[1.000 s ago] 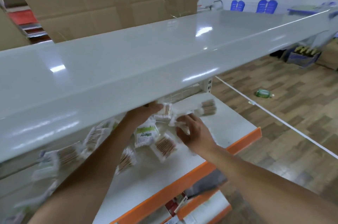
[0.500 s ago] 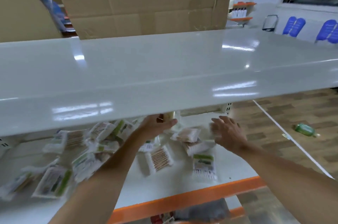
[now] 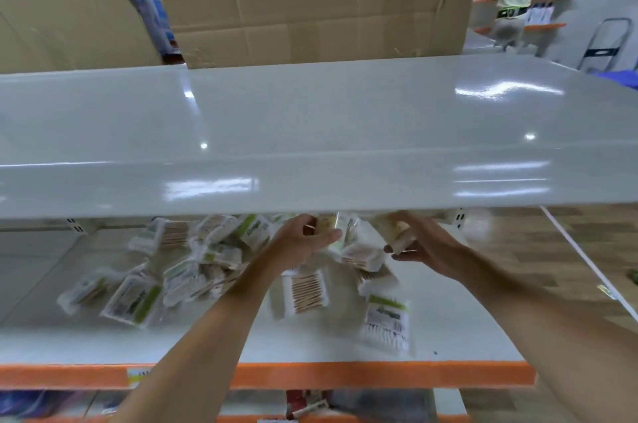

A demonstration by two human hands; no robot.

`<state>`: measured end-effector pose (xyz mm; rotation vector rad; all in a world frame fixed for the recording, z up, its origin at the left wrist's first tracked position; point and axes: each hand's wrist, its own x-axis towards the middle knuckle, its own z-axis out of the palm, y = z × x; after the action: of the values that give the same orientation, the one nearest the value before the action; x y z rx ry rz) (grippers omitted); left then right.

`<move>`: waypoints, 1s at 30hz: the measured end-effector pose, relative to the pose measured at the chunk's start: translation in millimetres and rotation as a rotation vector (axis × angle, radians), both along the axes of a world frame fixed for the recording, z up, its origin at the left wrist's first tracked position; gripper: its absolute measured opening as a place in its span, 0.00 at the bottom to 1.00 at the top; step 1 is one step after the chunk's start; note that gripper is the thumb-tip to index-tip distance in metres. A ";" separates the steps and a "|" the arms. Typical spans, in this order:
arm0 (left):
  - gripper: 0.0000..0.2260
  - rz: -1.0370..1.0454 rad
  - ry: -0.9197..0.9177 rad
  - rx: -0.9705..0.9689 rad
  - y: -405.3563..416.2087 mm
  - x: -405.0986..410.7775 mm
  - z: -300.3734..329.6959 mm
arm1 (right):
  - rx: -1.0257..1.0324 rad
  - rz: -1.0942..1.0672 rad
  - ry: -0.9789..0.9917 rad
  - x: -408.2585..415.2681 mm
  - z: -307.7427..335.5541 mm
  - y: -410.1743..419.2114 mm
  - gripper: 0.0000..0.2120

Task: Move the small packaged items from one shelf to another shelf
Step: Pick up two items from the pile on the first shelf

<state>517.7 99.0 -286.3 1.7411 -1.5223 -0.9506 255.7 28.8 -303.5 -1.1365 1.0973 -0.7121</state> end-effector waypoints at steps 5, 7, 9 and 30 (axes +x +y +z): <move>0.20 0.057 0.213 0.043 3.9 -3.1 2.5 | 0.126 0.132 -0.120 12.2 8.8 4.8 0.26; 0.20 0.095 0.275 0.048 5.2 -3.8 1.0 | 0.136 0.186 -0.114 13.7 13.7 7.3 0.29; 0.20 0.114 0.306 0.045 8.0 -4.0 -2.0 | 0.107 0.260 -0.063 14.3 17.0 9.5 0.26; 0.03 0.358 0.111 -0.139 87.8 74.2 5.5 | -0.467 0.407 0.354 122.5 46.6 40.9 0.18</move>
<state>591.8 186.8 -280.8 1.7518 -1.1283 -0.7270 378.3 69.7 -256.9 -1.8776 0.9626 -0.4608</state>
